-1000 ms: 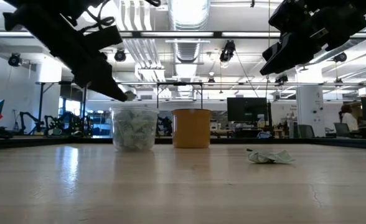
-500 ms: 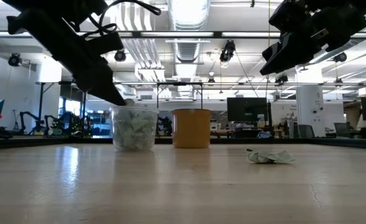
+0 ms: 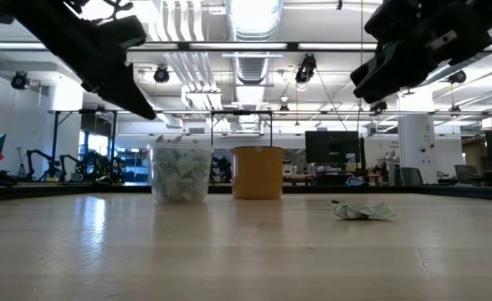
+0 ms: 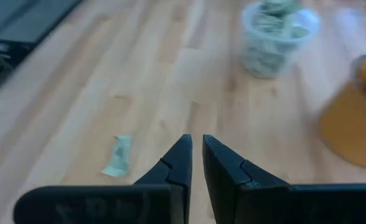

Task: Pick and place Stevia / Truvia into bins
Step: Put the stevia packet into the transparent bin

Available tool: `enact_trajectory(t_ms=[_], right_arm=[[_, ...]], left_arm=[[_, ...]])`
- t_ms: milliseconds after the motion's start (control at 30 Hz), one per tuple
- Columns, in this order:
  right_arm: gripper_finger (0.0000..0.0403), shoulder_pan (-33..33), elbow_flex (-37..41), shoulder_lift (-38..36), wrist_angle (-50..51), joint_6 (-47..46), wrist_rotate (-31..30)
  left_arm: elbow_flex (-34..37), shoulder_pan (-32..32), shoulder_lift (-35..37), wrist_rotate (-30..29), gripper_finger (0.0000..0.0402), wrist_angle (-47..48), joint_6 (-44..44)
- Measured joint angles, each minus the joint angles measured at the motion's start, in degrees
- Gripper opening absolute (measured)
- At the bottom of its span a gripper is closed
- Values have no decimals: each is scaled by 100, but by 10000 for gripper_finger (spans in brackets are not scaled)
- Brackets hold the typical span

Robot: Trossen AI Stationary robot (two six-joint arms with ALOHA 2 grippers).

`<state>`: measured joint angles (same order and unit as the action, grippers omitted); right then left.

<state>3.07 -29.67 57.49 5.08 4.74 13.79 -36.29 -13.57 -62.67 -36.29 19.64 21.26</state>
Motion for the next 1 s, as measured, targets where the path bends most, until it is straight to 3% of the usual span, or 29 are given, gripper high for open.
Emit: enact_trajectory(t_ms=[167,467,767,1000], right_arm=[[31,-254,308,555,-924,18,578],[33,-1062,230,2406,-2046,19,601],[80,-1120,-235,3349,-2014,-325,581],[128,-1117,-325,3533,-1727,-512,574]], left_arm=[[0,-156,96,19,158,13,90],[0,-191,21,17,158,31,91],[0,-259,21,21,158,24,100],[0,-306,21,61,158,28,100]])
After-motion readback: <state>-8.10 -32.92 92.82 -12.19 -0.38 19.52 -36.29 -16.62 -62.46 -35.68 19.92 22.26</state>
